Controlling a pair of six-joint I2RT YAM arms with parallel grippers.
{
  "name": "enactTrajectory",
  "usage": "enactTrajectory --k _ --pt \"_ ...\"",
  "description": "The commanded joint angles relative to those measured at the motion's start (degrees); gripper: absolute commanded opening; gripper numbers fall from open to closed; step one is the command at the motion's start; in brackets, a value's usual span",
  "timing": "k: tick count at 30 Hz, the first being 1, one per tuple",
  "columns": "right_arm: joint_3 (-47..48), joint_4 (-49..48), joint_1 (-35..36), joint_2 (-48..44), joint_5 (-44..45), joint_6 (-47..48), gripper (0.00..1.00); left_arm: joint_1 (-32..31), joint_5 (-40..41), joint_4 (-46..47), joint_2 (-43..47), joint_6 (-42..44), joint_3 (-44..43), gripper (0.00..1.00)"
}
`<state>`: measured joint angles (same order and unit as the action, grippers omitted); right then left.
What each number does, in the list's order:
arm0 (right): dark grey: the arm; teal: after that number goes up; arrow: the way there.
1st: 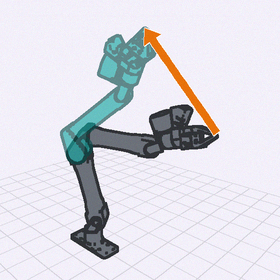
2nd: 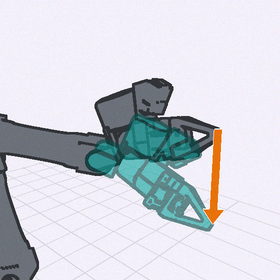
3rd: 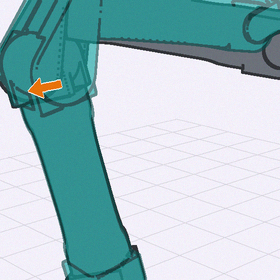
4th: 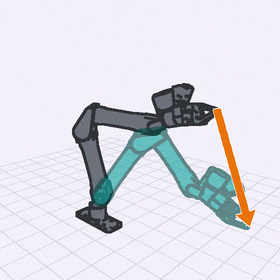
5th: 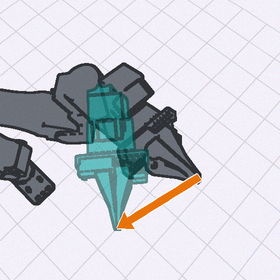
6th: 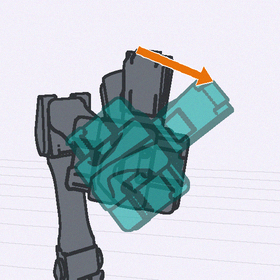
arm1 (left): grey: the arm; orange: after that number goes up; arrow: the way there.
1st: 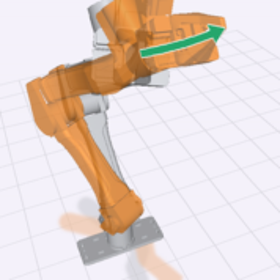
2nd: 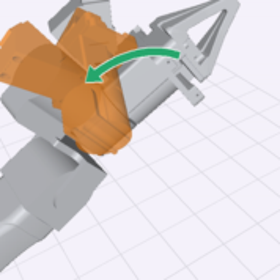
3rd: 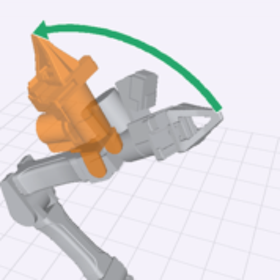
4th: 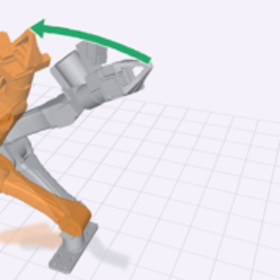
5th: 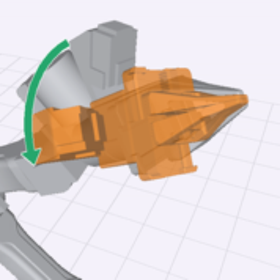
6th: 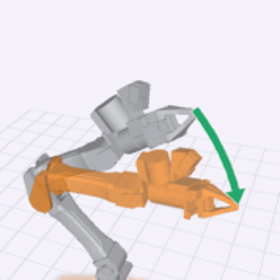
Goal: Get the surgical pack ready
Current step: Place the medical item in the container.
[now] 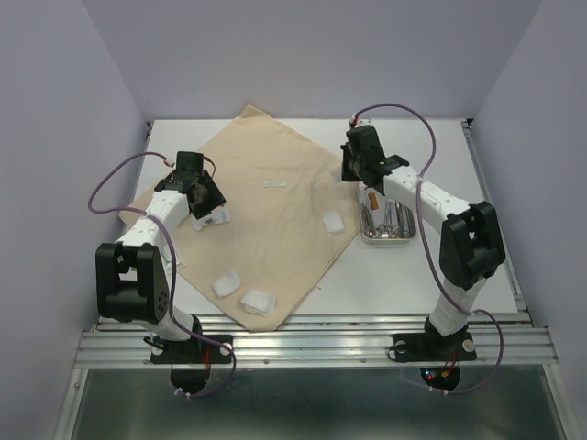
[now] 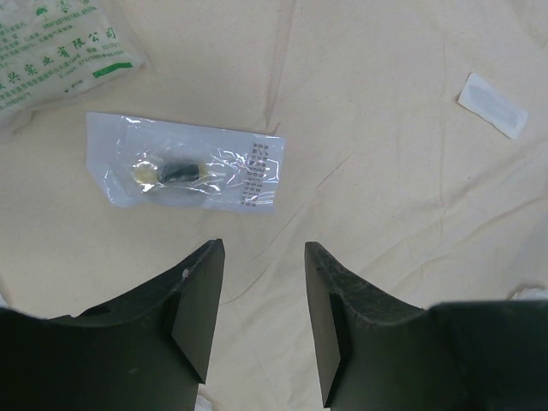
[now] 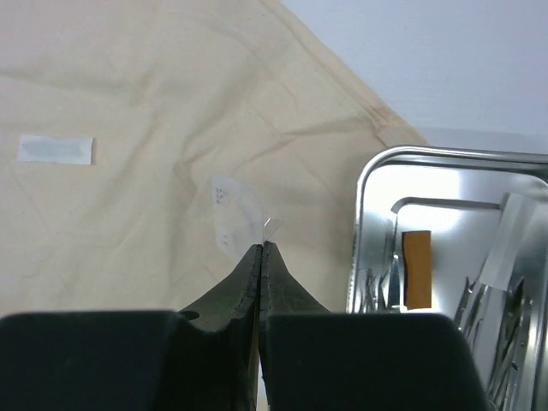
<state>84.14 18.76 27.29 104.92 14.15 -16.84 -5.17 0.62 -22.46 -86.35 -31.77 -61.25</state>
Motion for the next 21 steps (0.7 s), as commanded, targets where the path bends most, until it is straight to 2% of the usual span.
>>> enactTrajectory --k 1,5,11,21 --pt "-2.7 -2.5 -4.0 -4.8 0.7 1.5 0.01 -0.3 0.2 0.6 1.2 0.9 -1.1 0.53" --pt "-6.5 -2.9 -10.3 -8.1 -3.3 1.7 0.01 -0.3 -0.3 0.4 0.7 1.4 -1.3 0.53" --pt "-10.0 -3.5 -15.9 -9.0 -6.4 2.2 0.01 -0.4 -0.4 1.1 1.4 1.2 -1.1 0.55" --pt "-9.0 -5.6 -17.1 -2.4 -11.6 0.8 0.01 -0.6 -2.6 0.2 0.9 2.4 -2.3 0.57"
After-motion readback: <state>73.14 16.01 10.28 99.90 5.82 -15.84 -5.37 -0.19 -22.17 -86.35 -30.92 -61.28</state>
